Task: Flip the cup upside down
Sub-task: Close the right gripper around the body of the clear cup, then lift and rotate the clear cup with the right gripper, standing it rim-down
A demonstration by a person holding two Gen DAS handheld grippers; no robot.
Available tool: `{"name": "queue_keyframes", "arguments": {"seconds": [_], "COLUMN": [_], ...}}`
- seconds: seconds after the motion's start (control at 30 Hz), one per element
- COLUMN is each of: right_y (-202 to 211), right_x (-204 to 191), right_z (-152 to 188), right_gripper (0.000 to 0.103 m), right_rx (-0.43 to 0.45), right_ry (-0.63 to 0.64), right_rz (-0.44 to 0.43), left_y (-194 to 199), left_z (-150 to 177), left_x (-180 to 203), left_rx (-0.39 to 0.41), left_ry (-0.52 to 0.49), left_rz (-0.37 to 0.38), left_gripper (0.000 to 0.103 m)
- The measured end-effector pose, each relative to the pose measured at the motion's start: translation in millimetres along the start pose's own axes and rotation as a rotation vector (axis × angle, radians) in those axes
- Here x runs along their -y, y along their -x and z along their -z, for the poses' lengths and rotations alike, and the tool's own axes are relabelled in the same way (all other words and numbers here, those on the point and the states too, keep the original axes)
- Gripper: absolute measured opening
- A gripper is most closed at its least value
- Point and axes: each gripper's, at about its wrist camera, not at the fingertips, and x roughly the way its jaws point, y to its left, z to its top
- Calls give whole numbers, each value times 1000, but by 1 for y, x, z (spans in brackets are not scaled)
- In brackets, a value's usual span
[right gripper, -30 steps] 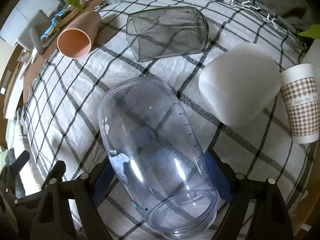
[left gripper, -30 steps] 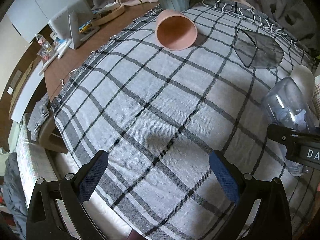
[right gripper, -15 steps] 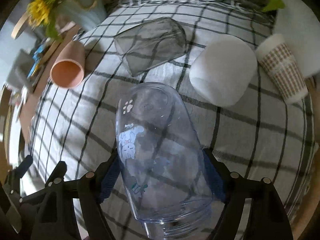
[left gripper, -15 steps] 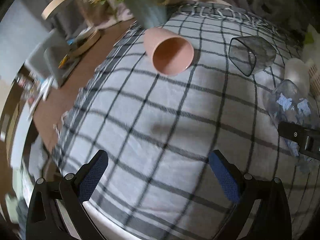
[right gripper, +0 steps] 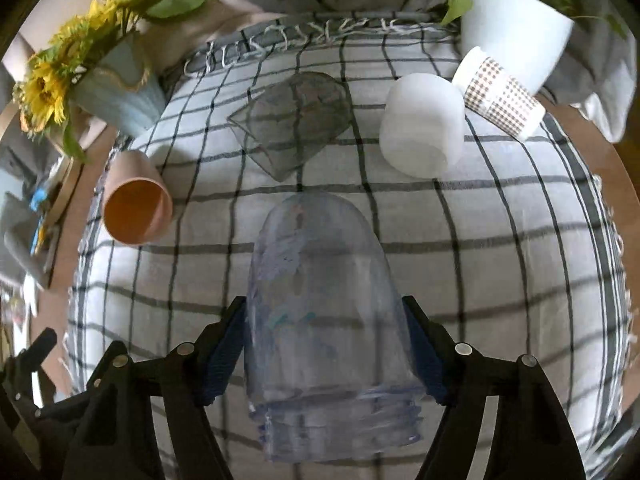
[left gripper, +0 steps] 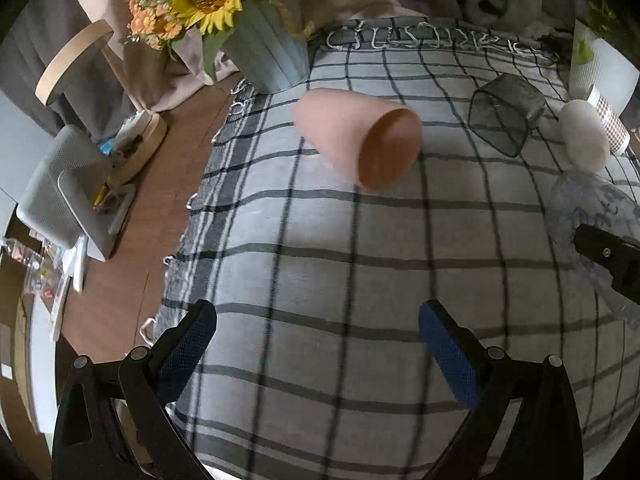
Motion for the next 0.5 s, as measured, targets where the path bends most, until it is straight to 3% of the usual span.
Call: {"name": "queue_keyframes", "arguments": {"seconds": [0.23, 0.5], "right_y": [7, 5], "right_x": [-30, -47], "right_z": [21, 45], "right_gripper": [73, 72], "right_rx": [75, 27], "right_ry": [-49, -51], "right_rz": [72, 87], "left_y": [-6, -10], "left_z": [5, 9], "left_x": [-26, -34], "left_rx": [0, -7], "left_ry": [-12, -25], "left_rz": [19, 66], "left_gripper": [103, 103]}}
